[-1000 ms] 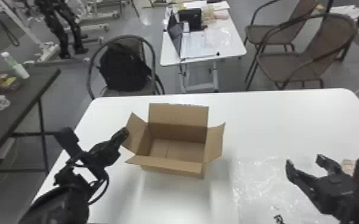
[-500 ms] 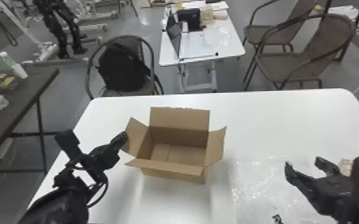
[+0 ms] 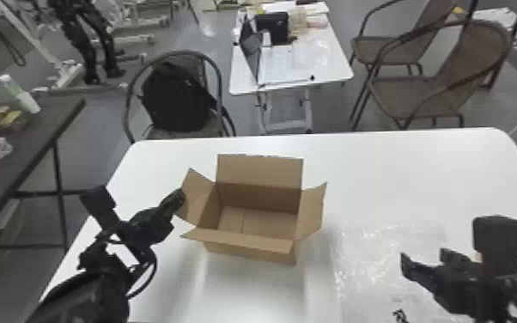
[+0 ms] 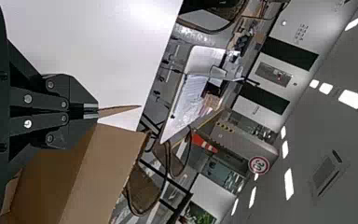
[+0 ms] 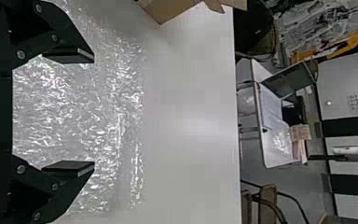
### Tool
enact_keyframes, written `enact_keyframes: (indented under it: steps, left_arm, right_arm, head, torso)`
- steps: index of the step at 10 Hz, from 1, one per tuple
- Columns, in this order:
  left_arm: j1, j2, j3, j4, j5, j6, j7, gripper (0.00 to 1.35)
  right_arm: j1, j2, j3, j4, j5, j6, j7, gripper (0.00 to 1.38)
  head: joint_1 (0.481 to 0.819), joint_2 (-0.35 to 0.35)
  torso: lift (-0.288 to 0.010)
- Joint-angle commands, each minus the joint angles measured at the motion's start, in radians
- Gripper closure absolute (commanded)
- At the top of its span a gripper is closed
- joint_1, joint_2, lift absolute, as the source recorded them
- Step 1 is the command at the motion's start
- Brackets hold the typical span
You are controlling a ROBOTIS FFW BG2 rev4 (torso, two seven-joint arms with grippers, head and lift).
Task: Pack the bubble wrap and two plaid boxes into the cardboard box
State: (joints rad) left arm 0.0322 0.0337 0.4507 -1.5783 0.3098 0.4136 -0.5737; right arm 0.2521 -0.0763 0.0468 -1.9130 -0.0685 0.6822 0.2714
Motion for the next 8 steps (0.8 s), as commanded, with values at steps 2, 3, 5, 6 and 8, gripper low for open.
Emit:
enact_keyframes:
  steps: [2,3,5,6,8]
  left_arm:
    - [0.000,0.000,-0.003,0.001,0.000,-0.006,0.000,1.22]
    - [0.000,0.000,-0.001,0.001,0.000,-0.006,0.000,1.22]
    - [0.000,0.000,-0.004,0.001,-0.001,-0.006,0.000,1.22]
    - [0.000,0.000,-0.003,0.001,-0.003,-0.007,0.000,1.22]
    - [0.000,-0.001,-0.003,0.001,-0.006,-0.012,0.000,1.22]
  right_arm:
    - [-0.045,0.000,0.013,-0.006,0.018,0.189,-0.006,0.45]
    - [-0.070,0.012,0.013,-0.003,0.030,0.283,-0.014,0.45]
    - [-0.113,0.016,0.013,0.028,0.029,0.401,-0.015,0.45]
    - [-0.129,0.016,0.015,0.051,0.021,0.412,-0.015,0.45]
    - [-0.165,0.006,0.027,0.104,0.004,0.427,-0.014,0.45]
  head:
    - [0.695,0.209]
    - [0.695,0.210]
    - [0.695,0.210]
    - [0.695,0.210]
    - [0.695,0.212]
  torso:
    - [-0.049]
    - [-0.049]
    - [-0.049]
    - [-0.049]
    - [-0.049]
